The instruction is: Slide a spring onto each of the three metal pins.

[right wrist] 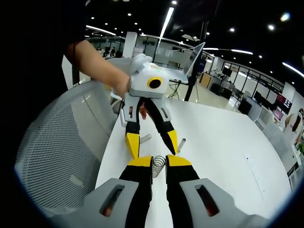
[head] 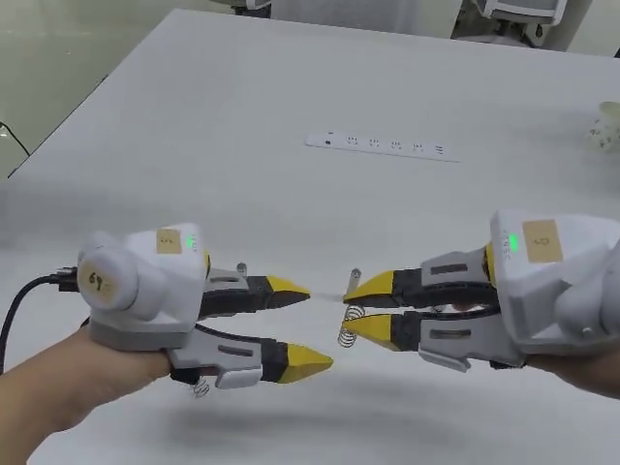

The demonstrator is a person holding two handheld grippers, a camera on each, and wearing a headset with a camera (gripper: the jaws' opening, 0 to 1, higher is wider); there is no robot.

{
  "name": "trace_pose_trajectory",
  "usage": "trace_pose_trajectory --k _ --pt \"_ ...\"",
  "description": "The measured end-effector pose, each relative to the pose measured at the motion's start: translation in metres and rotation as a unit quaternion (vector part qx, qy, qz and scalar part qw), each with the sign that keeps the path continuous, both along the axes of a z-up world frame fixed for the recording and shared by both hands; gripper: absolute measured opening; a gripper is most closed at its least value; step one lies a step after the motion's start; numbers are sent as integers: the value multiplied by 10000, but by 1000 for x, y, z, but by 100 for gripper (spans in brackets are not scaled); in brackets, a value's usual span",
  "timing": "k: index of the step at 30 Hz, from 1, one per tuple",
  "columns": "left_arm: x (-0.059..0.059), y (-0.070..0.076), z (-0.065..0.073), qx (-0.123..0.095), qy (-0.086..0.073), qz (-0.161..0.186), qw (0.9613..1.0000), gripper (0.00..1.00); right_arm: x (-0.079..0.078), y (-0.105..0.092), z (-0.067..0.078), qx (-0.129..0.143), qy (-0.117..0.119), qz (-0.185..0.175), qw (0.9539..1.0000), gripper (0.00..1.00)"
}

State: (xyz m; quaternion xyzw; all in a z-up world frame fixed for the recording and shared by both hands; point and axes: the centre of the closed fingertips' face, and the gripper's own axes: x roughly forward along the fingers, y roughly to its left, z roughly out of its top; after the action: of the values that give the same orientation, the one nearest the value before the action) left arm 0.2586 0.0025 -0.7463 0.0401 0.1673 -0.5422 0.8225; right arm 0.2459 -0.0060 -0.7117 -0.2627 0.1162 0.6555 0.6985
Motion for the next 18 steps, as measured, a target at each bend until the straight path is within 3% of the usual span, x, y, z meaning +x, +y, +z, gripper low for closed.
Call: trace_pose_trajectory --k 9,18 --pt "2 18 2 16 -22 289 9996 49 2 -3 -1 -3 -33 -61 10000 7" --pt "-1 47 0 -13 171 618 9979 54 7 -5 2 21 -101 -155 9998 7"
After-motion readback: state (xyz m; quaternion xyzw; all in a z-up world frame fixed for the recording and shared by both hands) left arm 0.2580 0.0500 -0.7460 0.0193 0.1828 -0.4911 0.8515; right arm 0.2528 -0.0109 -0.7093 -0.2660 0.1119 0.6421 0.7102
